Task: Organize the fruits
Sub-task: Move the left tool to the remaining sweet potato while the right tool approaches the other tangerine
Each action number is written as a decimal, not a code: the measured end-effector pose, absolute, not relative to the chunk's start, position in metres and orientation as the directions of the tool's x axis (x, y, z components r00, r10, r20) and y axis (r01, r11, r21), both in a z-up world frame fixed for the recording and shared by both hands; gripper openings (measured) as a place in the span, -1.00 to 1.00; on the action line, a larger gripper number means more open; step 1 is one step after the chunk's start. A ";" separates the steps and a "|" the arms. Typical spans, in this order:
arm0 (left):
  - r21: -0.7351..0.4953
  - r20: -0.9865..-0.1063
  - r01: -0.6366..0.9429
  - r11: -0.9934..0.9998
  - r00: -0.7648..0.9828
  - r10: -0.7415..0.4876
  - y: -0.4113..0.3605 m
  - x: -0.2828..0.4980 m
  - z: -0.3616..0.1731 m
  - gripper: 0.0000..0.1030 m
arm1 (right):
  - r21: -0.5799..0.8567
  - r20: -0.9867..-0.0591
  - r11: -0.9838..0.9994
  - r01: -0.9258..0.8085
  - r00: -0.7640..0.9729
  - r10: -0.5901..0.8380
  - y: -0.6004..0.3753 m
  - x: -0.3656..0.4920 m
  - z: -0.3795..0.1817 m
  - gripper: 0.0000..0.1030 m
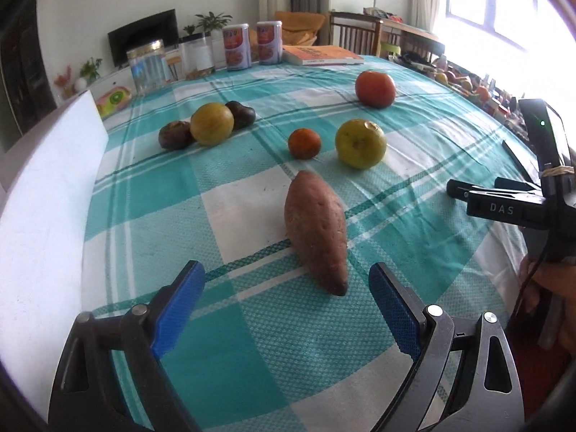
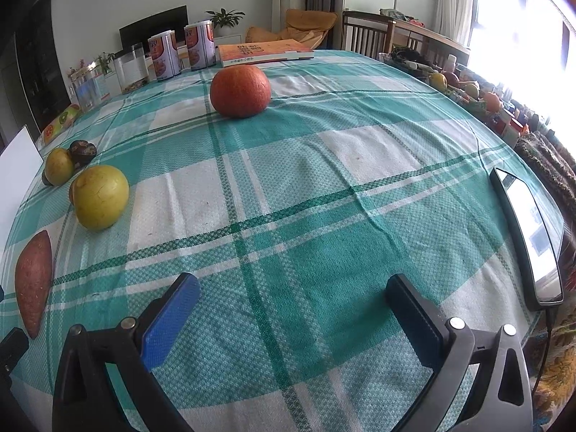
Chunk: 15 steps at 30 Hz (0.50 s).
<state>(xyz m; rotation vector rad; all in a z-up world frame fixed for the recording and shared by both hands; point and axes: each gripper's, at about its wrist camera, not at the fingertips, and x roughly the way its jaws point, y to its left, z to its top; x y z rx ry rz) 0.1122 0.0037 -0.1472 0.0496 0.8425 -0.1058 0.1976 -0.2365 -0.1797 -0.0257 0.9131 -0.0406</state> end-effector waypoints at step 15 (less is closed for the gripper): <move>-0.078 -0.736 0.209 0.975 0.648 -0.197 0.001 0.112 -0.163 0.82 | -0.040 -0.790 0.999 0.025 0.611 -0.046 -0.236 0.198 -0.180 1.00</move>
